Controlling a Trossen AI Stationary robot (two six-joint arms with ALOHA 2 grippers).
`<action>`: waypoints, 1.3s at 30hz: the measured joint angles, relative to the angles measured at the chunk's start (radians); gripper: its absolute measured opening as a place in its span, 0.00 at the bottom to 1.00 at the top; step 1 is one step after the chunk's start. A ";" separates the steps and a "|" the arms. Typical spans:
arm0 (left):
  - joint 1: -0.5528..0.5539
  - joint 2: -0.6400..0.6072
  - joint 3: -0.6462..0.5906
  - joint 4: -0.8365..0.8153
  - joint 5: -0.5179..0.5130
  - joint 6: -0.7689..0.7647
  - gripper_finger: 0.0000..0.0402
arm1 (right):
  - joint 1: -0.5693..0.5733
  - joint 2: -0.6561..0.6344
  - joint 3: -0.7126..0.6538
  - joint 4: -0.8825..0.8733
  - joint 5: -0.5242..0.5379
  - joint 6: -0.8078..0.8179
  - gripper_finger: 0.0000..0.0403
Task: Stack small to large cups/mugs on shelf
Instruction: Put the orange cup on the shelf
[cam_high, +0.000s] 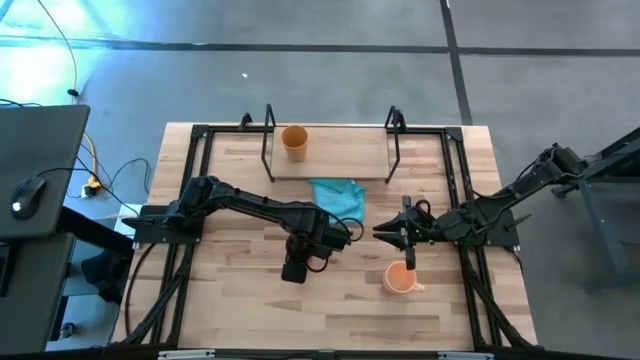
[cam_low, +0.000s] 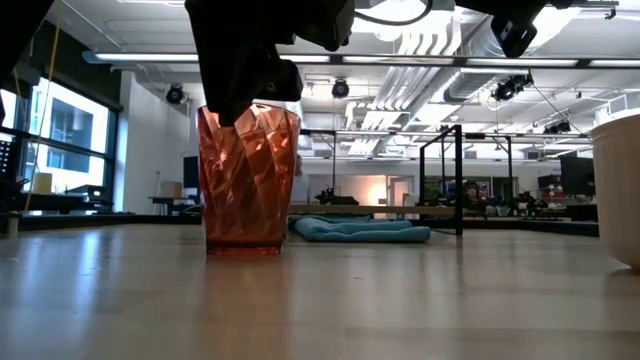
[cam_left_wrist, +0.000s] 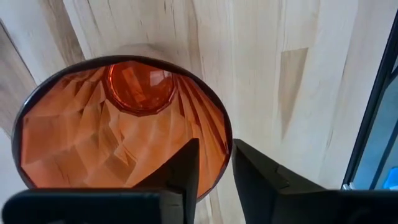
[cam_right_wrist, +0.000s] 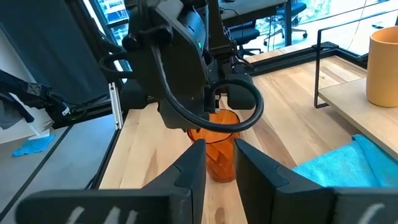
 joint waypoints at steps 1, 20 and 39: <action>0.000 0.000 0.000 0.000 0.000 0.000 0.22 | 0.000 0.000 0.000 -0.001 -0.002 0.000 0.18; 0.041 0.000 0.001 0.082 0.072 -0.033 0.23 | 0.000 0.000 0.000 -0.019 -0.017 0.002 0.18; 0.072 -0.002 0.101 0.016 0.021 0.001 0.23 | 0.000 0.000 0.000 -0.024 -0.021 0.000 0.18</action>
